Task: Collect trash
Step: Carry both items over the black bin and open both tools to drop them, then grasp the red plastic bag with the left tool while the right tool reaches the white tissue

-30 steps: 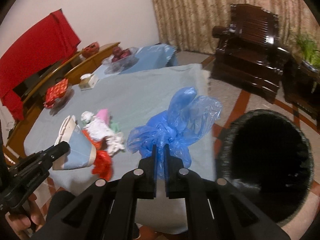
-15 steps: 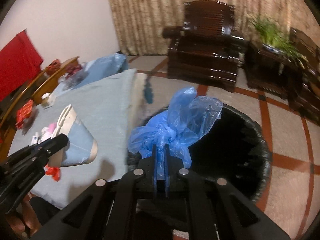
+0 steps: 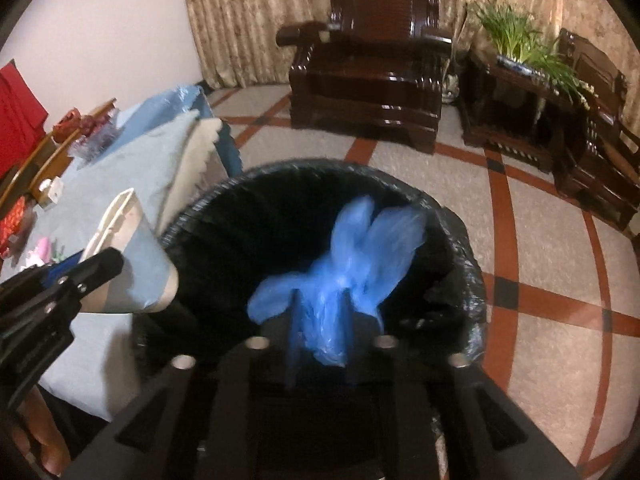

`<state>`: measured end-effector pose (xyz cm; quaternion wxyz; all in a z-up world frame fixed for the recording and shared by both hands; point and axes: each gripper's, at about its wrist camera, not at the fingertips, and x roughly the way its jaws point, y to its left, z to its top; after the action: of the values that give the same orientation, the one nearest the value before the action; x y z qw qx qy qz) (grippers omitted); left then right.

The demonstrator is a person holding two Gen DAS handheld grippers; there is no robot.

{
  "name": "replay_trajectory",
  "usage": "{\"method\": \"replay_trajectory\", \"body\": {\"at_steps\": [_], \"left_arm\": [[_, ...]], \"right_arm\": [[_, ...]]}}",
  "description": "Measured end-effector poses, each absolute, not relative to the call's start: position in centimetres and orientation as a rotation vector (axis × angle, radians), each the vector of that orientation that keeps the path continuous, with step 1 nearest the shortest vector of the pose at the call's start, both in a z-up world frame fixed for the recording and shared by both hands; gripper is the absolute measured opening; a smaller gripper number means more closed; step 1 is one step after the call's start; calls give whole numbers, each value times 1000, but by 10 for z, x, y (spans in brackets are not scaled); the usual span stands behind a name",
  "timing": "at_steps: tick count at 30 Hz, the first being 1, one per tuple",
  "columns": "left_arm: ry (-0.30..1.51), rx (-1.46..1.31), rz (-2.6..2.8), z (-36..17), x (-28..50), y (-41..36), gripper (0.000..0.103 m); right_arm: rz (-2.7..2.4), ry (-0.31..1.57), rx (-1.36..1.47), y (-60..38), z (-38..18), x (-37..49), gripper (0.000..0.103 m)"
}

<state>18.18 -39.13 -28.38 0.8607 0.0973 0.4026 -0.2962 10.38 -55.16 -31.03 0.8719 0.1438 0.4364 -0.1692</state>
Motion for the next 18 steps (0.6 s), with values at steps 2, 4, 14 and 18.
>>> {"method": "replay_trajectory", "body": {"at_steps": [2,4,14,18], "left_arm": [[851,189,-641,-286,182,-392,44],[842,207,-641,-287,180,-392,44],[830,157,-552,-270,181,-329,64],[813,124,-452,-266,186,-266,70]], "right_arm": [[-365,921,301,-557,-314,102,34],[-370,923,306,-559,-315,99,35],[-327,858,293,-527,-286,94,38],[-264,810,231,-481,-267,101,46]]}}
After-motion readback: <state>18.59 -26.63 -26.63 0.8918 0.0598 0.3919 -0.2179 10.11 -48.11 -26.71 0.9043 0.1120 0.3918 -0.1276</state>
